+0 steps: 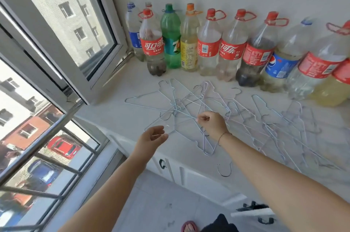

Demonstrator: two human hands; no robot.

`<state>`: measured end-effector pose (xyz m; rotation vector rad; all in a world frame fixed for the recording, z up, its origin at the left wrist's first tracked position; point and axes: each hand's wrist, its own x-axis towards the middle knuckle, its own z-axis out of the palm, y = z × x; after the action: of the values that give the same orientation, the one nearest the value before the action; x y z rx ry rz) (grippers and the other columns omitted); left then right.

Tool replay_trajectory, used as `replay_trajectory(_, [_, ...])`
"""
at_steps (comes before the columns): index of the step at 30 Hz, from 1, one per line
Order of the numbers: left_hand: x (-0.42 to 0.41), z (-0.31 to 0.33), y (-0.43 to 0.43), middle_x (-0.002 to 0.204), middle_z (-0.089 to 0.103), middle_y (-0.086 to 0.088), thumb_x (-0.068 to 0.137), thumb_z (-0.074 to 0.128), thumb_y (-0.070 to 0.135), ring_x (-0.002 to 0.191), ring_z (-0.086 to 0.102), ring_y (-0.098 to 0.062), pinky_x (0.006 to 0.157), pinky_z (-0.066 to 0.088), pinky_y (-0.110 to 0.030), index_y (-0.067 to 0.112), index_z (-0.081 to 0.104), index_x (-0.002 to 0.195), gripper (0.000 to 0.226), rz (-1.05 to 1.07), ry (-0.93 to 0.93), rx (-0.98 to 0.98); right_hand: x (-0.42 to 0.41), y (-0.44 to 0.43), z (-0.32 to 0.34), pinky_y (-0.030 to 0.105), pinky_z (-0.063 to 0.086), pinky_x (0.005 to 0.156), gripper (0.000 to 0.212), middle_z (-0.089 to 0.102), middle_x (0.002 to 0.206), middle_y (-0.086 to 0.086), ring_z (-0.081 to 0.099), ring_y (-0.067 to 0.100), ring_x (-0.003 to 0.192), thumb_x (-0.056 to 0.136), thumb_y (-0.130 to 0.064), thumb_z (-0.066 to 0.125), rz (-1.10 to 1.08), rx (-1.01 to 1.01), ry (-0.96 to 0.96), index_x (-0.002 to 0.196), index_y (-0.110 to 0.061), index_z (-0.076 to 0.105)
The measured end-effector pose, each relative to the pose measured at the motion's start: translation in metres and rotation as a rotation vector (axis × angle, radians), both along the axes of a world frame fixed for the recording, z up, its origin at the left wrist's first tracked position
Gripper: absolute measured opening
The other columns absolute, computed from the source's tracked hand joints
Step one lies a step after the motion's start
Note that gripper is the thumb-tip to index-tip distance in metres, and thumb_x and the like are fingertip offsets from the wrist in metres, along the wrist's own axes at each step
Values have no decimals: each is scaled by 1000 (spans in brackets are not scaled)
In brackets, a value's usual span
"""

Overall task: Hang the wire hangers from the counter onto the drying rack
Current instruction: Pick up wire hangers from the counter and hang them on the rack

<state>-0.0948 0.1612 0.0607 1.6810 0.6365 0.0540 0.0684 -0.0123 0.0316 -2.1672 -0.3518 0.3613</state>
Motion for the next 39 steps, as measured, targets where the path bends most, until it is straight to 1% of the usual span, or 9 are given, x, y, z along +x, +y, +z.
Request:
replay_trajectory(3, [13,-5,13,110,66,4,85,67,20,99,61,-6,77,41,-12,20,60,117,32,45,24,-1,25,24,-17,41,52,78,19,71,88,12,63,32,85,74,-20,66,31,-110,-15,79,-2,68])
replay_trajectory(8, [30,-12,27,109,66,6,85,67,21,101,60,-5,85,41,-17,21,59,116,32,109,56,-27,55,54,-33,33,46,76,13,66,86,8,58,31,89,74,-25,62,109,-283,-68,64,-18,59])
replay_trajectory(12, [39,-19,31,108,65,9,85,67,21,100,60,-1,79,40,-13,23,59,115,31,160,85,-55,71,72,-44,33,47,83,19,69,100,4,59,28,99,78,-28,60,194,-365,-70,91,-21,72])
replay_trajectory(18, [51,-29,31,109,65,8,86,66,21,102,59,-2,79,40,-12,23,60,115,30,204,113,-93,80,86,-59,29,41,71,17,68,81,4,60,29,87,77,-27,58,216,-398,-18,63,-19,62])
replay_trajectory(23, [59,-38,28,111,66,6,85,67,22,103,61,-5,83,42,-17,23,61,114,30,223,131,-115,84,87,-65,29,47,77,14,73,90,0,65,23,90,80,-29,62,221,-383,-15,82,-19,72])
replay_trajectory(28, [73,-42,22,110,67,5,85,67,21,102,62,-8,76,44,-15,23,62,110,26,193,124,-84,95,81,-50,27,48,75,14,69,81,4,63,16,77,81,-18,67,150,-67,147,89,-8,71])
replay_trajectory(33, [99,-49,13,100,67,8,85,67,20,98,62,-9,78,43,-10,22,64,108,23,67,140,53,112,43,0,11,43,52,11,58,64,4,50,-3,42,87,-5,59,-11,289,251,95,1,64])
replay_trajectory(36, [120,-60,10,101,66,7,85,67,23,100,60,-11,85,44,-18,18,65,113,28,-47,177,190,113,9,20,11,38,46,11,56,66,5,49,0,45,90,-2,54,-82,409,361,97,-3,62])
replay_trajectory(39, [134,-70,7,112,66,3,86,65,28,108,58,-13,91,40,-21,16,63,120,36,-152,239,302,105,-22,25,15,37,49,13,56,68,6,46,10,55,90,-3,52,-126,484,417,85,-9,63])
